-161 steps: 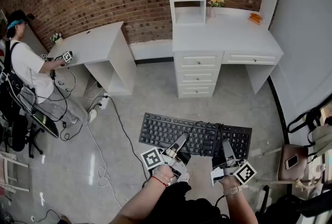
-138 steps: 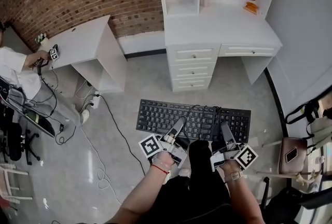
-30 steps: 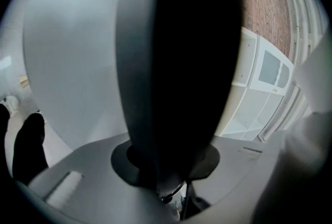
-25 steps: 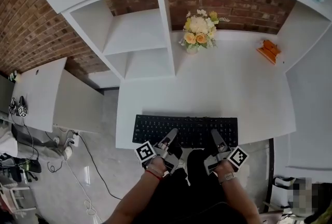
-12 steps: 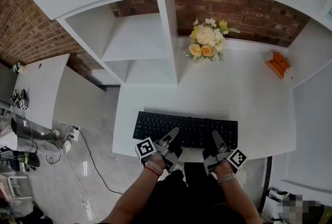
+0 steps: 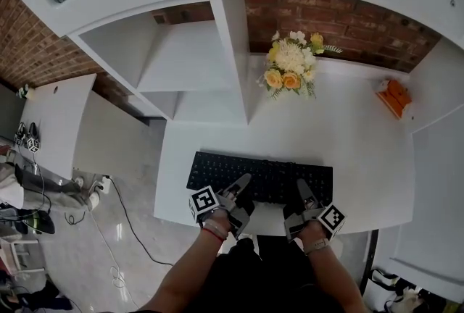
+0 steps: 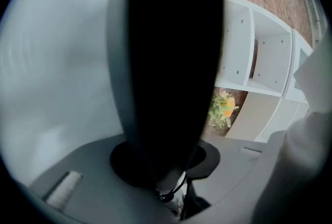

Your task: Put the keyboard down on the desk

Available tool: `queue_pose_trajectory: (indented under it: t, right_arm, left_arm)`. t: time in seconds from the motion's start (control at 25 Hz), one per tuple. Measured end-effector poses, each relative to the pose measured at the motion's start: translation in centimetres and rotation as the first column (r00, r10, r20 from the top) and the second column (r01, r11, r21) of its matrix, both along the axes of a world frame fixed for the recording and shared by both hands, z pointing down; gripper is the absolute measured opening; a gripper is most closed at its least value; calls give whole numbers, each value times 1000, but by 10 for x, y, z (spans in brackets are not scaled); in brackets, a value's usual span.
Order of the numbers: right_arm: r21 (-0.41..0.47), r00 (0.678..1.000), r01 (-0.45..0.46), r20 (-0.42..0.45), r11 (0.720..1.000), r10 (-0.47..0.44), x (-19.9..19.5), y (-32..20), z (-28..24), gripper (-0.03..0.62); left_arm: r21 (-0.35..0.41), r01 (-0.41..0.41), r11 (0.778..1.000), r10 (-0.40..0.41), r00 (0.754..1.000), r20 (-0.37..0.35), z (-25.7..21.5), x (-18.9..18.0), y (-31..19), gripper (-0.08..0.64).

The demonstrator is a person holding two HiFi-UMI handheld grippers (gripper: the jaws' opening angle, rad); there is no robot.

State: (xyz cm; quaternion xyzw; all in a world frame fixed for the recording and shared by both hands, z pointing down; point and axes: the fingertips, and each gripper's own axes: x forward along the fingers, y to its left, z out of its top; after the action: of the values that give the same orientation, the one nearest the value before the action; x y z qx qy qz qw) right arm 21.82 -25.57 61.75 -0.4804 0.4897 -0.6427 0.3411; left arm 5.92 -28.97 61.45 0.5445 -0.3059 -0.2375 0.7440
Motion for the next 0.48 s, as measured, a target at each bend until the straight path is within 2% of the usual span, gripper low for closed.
queue_pose_trajectory:
  t: [0.28,0.48]
  right_arm:
    - [-49,1000,-9,9,999,10,-1,-14,2,74]
    - [-74,1000,-18,18,997,19,-1,-15,5,74]
  left_arm:
    - [-24,23,999,-23,1000,-7,6,-4,-11,96]
    - [32,22,999,-21,999,-44,-11,-2,-16,149]
